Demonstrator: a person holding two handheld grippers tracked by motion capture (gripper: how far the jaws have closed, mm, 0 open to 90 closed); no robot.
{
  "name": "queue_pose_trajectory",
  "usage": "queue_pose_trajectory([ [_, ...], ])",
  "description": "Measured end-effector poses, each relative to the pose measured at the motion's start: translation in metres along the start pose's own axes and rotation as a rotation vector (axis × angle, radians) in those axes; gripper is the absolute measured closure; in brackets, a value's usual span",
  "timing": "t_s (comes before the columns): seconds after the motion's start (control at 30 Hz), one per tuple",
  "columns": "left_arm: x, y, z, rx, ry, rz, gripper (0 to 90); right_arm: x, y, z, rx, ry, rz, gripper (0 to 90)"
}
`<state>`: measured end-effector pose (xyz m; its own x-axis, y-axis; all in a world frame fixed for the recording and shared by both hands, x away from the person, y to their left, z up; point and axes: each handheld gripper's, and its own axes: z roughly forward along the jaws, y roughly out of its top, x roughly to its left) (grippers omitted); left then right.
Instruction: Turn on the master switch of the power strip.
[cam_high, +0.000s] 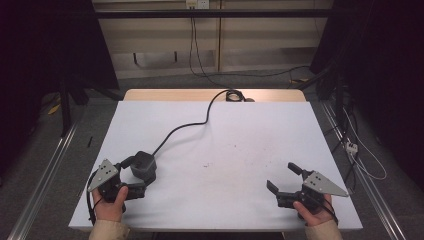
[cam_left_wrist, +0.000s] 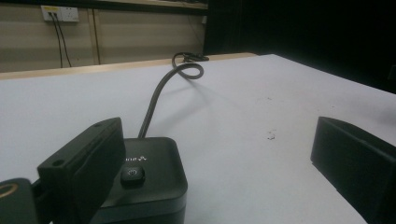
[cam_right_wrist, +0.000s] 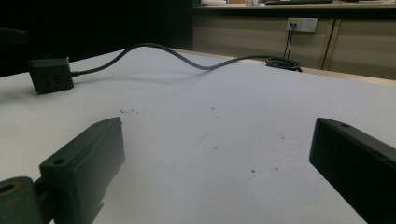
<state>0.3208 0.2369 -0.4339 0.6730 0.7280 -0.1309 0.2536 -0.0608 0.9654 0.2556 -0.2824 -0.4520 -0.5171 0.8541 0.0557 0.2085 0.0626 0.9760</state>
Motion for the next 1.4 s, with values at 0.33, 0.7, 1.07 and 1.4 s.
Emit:
queue_pose_trajectory([
  [0.33, 0.0, 0.002, -0.001, -0.011, 0.011, -0.009, 3.2, 0.001, 0.0, 0.001, 0.002, 0.004, -0.003, 2.9],
  [0.7, 0.0, 0.01, -0.002, -0.031, 0.017, -0.021, 8.8, 0.0, 0.0, 0.001, 0.001, 0.002, -0.002, 3.0],
  [1.07, 0.004, 0.014, -0.006, -0.028, 0.024, -0.036, 21.4, 0.0, 0.0, 0.001, 0.0, 0.0, -0.001, 3.2],
  [1.4, 0.006, 0.016, -0.007, -0.026, 0.021, -0.031, 33.0, 0.0, 0.001, 0.002, 0.0, 0.002, -0.001, 3.3],
])
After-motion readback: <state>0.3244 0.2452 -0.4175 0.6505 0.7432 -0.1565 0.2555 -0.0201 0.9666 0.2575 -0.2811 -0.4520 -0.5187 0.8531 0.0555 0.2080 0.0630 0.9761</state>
